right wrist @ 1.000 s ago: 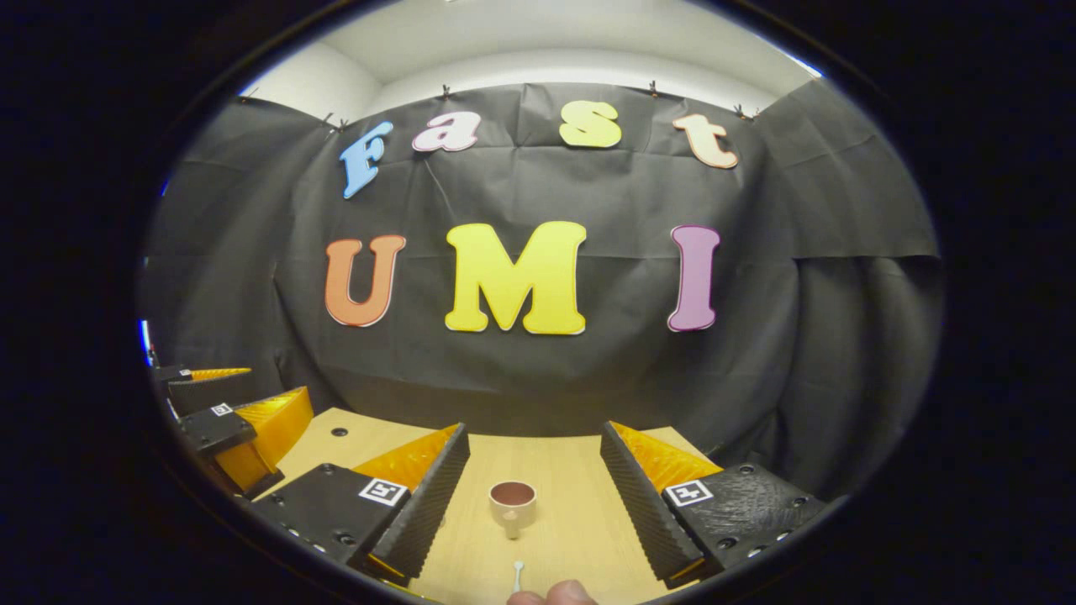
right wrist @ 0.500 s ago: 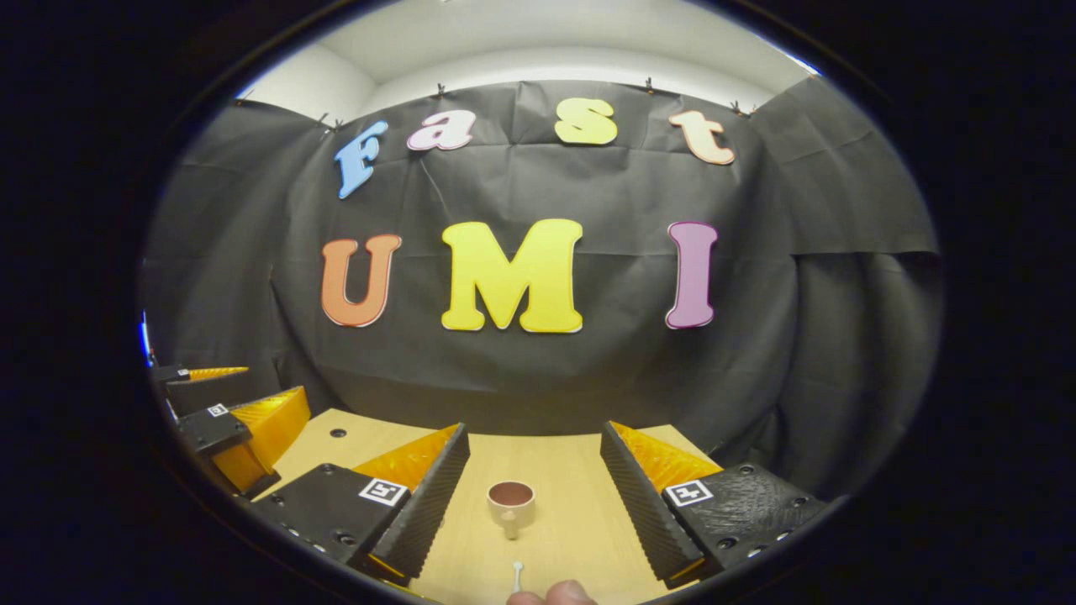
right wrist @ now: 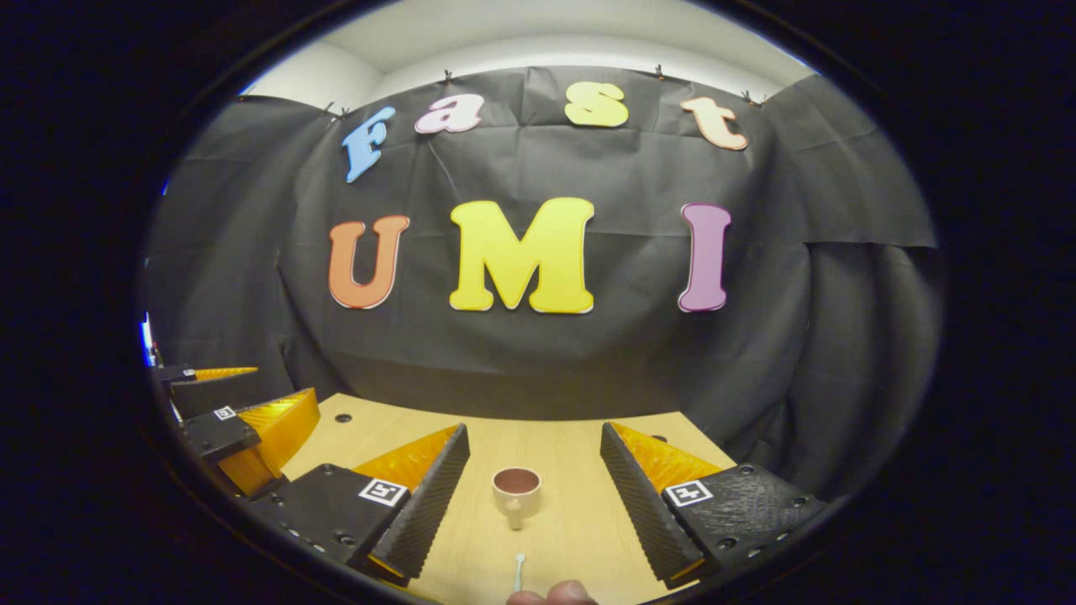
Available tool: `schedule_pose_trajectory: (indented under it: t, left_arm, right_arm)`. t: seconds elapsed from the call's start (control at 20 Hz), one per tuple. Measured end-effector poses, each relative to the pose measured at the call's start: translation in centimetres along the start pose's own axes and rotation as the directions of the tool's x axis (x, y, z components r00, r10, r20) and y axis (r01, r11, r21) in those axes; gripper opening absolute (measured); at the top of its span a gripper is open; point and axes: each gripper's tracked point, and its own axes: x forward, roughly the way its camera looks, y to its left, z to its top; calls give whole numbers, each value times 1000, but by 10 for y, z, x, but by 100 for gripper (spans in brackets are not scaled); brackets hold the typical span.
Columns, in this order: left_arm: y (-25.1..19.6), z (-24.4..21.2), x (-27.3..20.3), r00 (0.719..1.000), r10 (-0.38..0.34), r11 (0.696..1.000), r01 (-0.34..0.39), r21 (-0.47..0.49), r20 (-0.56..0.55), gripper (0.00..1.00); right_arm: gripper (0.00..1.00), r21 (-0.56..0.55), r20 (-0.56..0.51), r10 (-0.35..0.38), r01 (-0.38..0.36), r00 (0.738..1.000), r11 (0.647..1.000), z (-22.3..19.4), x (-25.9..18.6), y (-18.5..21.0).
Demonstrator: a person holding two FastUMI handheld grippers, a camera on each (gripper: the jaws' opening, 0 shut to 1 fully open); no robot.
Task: Put the toothbrush and toothpaste on the desktop into the cup, then pick up the cup and place it on the coaster on the desktop.
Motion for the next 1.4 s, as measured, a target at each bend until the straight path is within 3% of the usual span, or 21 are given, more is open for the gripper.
schedule_pose_trajectory:
  t: [0.3, 0.45, 0.55, 0.8, 1.05, 1.4]
  left_arm:
    - [0, -75, -1, 983, -9, 1000, 7, -9, -183, 98]
    - [-2, -125, -7, 951, -35, 999, 30, -19, -306, 98]
    - [-2, -161, -17, 915, -44, 999, 33, -34, -401, 98]
    - [-18, -212, -30, 821, -63, 997, 28, -70, -567, 98]
    - [-42, -235, -27, 746, -70, 997, 29, -74, -662, 98]
    - [-42, -272, -25, 683, -63, 998, 27, -60, -728, 98]
  right_arm:
    - [95, -23, -185, 18, -23, 983, 999, -77, 11, 1]
    - [95, -29, -297, 28, -38, 954, 999, -126, 11, 2]
    - [96, -24, -359, 26, -37, 933, 999, -152, 11, 1]
    - [96, -18, -508, 39, -56, 861, 998, -216, 7, 7]
    - [96, -4, -643, 42, -58, 764, 998, -273, 8, 10]
    - [96, -12, -734, 21, -44, 678, 999, -308, 16, 9]
